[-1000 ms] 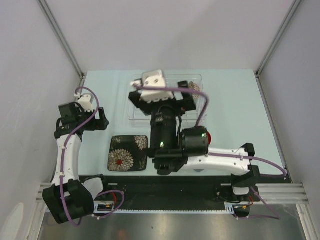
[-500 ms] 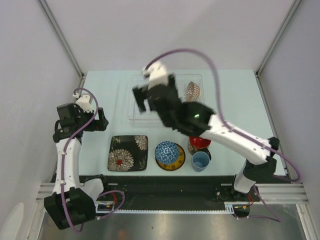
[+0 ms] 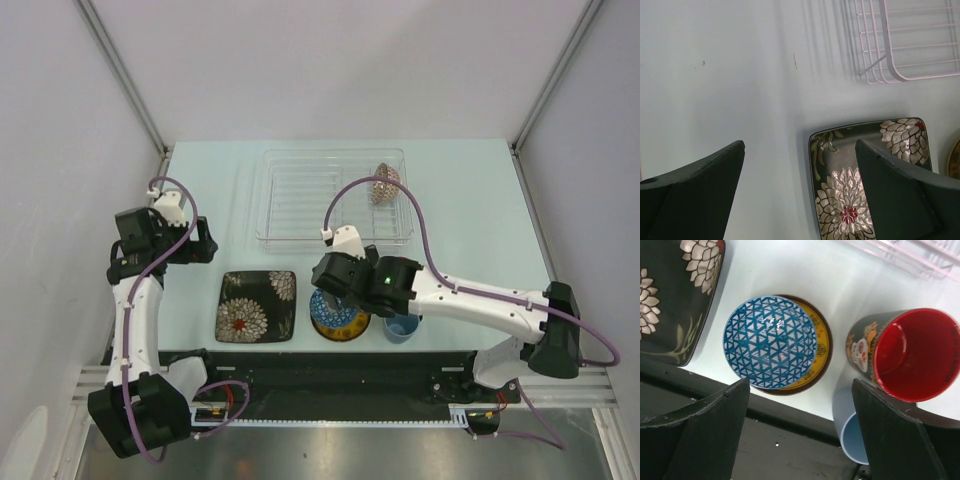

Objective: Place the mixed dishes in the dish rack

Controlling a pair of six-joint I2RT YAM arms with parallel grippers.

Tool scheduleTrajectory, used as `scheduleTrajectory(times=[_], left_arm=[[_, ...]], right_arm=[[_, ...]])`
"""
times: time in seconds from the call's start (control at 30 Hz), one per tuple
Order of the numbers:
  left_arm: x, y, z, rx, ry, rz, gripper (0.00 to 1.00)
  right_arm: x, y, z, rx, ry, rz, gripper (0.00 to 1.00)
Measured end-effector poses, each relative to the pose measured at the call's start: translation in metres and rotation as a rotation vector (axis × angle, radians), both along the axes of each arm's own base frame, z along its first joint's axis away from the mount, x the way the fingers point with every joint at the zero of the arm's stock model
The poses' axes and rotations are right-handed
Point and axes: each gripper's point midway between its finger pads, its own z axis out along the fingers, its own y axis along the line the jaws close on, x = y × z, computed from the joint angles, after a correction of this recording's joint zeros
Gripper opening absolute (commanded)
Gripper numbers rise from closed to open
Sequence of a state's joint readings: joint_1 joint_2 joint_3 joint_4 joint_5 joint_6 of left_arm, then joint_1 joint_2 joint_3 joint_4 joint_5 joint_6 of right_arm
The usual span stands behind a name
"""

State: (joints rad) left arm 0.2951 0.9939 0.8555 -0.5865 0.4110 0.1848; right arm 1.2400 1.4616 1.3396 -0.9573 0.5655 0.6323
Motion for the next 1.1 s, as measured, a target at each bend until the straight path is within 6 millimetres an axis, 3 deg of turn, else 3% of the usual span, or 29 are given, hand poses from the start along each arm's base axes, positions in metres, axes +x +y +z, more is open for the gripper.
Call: scheduleTrajectory(times=[0.07, 0.33, 0.73, 1.1], left_arm=[[0.0, 0.0, 0.0, 0.0, 0.0, 0.0, 0.97], [0.0, 0.001, -0.001, 0.005, 0.003, 0.006, 0.97], [0.0, 0.002, -0.002, 0.006, 0.005, 0.009, 0.97], [0.0, 0.002, -0.003, 0.008, 0.008, 0.011, 0.97]], right_arm=[[-0.002, 0.002, -0.004, 0.019, 0.013, -0.005, 0.83], [-0.014, -0.014, -0.06, -0.047, 0.133, -0.019, 0.8], [0.007, -0.008, -0.081, 0.063, 0.226, -0.065, 0.62], [0.007, 0.011, -0.099, 0.098, 0.289, -0.041, 0.59]])
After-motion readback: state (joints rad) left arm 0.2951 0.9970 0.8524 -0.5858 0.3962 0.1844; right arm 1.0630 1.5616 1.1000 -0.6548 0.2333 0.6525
